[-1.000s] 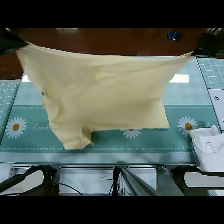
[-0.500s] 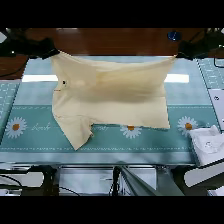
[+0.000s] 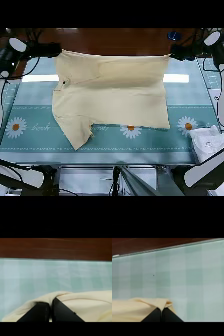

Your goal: Fold the shirts.

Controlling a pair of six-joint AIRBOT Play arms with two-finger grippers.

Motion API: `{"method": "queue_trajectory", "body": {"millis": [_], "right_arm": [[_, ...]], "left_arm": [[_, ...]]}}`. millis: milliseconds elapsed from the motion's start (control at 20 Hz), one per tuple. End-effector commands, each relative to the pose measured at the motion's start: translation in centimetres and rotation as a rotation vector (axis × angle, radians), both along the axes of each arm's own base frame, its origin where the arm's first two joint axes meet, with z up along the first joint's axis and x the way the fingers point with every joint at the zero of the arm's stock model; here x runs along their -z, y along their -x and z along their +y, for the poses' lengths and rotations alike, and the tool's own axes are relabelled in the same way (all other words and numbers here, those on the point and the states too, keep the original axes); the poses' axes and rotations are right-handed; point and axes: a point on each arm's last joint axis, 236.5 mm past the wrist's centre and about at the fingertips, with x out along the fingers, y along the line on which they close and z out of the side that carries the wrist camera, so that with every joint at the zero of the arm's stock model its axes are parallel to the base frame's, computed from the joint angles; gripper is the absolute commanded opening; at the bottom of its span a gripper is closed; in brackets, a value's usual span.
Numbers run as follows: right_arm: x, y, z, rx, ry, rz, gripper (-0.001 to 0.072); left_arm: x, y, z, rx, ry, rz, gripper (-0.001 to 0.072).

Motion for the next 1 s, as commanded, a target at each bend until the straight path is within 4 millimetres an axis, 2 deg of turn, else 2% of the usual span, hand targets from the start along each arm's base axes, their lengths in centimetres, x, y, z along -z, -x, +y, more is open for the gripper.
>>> {"method": "queue_trajectory", "body": {"millis": [0, 150, 350, 450, 550, 650, 700, 850, 950], "right_arm": [[0.6, -1.9, 1.0, -0.021, 0.043, -0.073, 0.0010], [1.9, -2.8, 2.0, -0.054, 0.098, -0.092, 0.0010], [4.9, -3.0, 1.0, -0.065, 0.207, -0.060, 0.0010], [5.2, -3.1, 0.5, -0.063, 0.229, -0.063, 0.0010], [4.7, -3.3, -0.1, -0.065, 0.266, -0.076, 0.0009], [4.5, -2.3, -0.1, -0.073, 0.264, -0.036, 0.0009], [4.9, -1.2, 0.1, -0.068, 0.242, 0.018, 0.0010], [7.0, 3.4, 0.8, -0.102, 0.206, 0.234, 0.0010], [7.9, 5.6, 1.1, -0.129, 0.196, 0.332, 0.0009]], "left_arm": [[1.4, -2.2, -0.3, -0.032, -0.029, -0.068, 0.0031], [1.5, -3.9, -0.8, -0.062, -0.052, -0.147, 0.0031], [2.9, -5.1, -0.9, -0.068, -0.102, -0.194, 0.0032], [3.8, -5.2, -0.8, -0.062, -0.117, -0.188, 0.0032], [3.8, -5.1, -0.6, -0.010, -0.195, -0.201, 0.0032], [4.3, -3.8, -1.0, 0.097, -0.268, -0.154, 0.0032], [5.0, -2.7, -1.2, 0.130, -0.256, -0.097, 0.0032], [7.3, 1.6, -1.3, 0.069, -0.021, 0.182, 0.0031], [8.9, 3.8, -0.7, 0.067, 0.019, 0.307, 0.0031]]}}
